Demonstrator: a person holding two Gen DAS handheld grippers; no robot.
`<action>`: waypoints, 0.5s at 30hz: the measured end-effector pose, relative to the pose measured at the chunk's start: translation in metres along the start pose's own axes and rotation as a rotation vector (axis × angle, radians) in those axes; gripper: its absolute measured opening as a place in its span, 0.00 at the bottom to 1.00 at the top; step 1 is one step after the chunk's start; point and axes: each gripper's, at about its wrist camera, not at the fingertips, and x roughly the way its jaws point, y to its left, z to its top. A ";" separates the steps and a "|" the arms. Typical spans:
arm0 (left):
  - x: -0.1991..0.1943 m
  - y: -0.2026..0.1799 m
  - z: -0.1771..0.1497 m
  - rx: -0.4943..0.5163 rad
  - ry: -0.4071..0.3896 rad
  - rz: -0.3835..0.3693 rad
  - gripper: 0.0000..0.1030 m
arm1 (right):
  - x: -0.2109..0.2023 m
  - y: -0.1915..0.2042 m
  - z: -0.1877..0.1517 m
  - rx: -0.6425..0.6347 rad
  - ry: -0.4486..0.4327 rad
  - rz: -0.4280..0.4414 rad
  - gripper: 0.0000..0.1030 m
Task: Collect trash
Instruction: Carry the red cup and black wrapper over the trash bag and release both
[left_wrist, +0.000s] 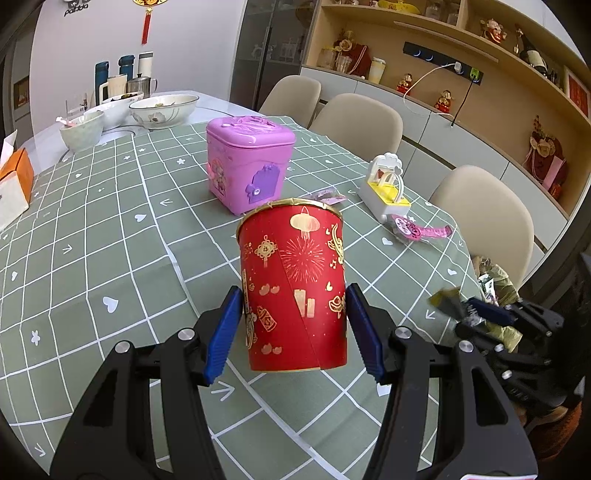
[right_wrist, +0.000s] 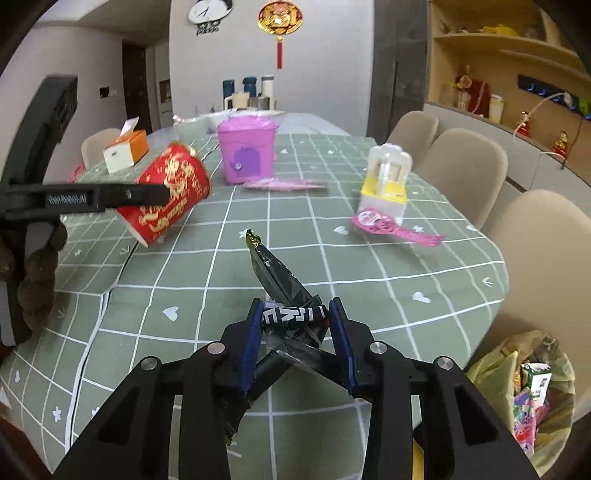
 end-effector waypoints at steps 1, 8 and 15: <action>0.000 -0.001 0.000 0.001 -0.001 0.001 0.52 | -0.005 -0.004 0.000 0.004 -0.009 -0.010 0.33; -0.010 -0.021 0.006 0.014 -0.040 0.028 0.53 | -0.037 -0.033 -0.007 0.027 -0.057 -0.047 0.33; -0.007 -0.073 -0.001 0.019 -0.031 0.008 0.53 | -0.074 -0.081 -0.027 0.123 -0.116 -0.065 0.33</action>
